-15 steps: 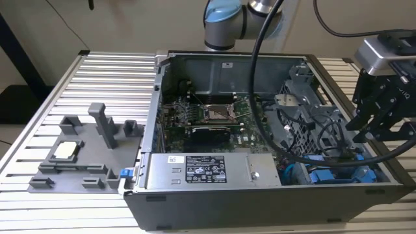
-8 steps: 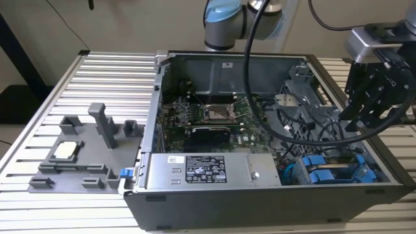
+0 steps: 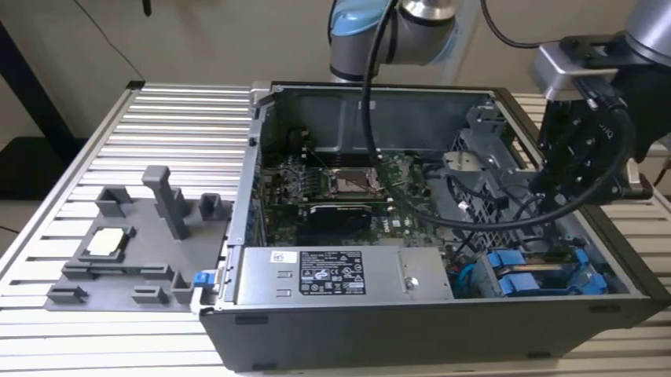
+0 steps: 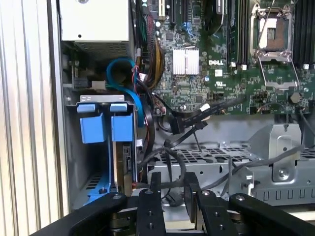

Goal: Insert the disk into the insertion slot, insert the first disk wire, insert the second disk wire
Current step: 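Insert the second disk wire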

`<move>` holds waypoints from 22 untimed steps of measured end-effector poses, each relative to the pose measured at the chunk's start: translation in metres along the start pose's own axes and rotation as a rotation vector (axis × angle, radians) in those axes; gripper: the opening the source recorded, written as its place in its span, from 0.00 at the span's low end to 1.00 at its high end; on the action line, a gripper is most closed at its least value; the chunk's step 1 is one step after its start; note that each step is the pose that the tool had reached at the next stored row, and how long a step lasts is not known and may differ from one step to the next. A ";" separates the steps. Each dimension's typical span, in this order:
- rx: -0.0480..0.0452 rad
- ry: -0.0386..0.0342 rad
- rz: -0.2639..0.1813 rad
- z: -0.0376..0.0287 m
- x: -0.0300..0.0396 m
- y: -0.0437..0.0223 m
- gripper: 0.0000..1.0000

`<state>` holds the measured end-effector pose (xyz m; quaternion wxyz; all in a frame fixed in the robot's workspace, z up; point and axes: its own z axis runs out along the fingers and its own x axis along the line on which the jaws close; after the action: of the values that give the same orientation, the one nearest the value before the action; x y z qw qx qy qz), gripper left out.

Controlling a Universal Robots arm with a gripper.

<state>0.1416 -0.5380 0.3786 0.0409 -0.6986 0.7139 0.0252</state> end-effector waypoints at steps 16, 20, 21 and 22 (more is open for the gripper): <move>0.0364 0.0342 -0.007 0.0019 -0.0134 0.0452 0.33; 0.0564 0.0787 -0.017 0.0029 -0.0167 0.0477 0.33; 0.0601 0.0864 -0.019 0.0035 -0.0178 0.0487 0.33; 0.0636 0.0933 -0.021 0.0041 -0.0191 0.0498 0.33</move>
<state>0.0923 -0.5175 0.3753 0.0300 -0.7046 0.7083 -0.0305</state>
